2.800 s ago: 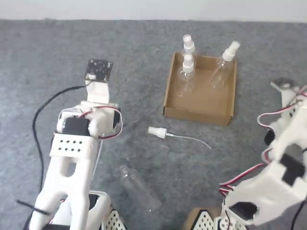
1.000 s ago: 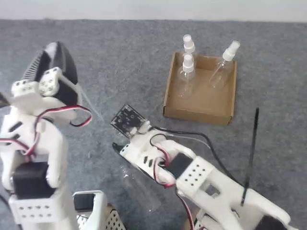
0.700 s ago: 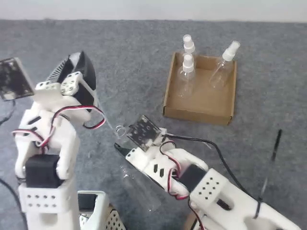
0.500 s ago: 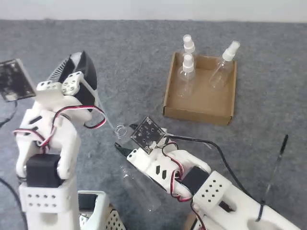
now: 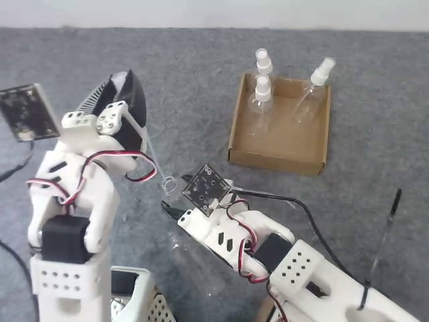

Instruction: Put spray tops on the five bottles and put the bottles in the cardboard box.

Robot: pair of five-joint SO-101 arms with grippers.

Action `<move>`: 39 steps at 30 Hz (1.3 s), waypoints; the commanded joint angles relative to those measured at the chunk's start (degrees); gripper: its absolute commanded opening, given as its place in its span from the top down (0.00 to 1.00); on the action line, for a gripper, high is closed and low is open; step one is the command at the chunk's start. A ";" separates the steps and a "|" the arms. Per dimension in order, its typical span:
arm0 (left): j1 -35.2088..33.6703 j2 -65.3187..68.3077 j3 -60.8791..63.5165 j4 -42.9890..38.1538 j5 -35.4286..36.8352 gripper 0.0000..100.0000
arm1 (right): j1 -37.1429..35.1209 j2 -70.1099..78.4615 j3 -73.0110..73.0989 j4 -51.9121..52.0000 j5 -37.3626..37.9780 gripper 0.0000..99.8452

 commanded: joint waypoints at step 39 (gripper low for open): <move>10.29 -12.57 20.79 4.92 -12.22 0.97 | 5.05 -2.95 8.70 -21.58 -5.10 0.99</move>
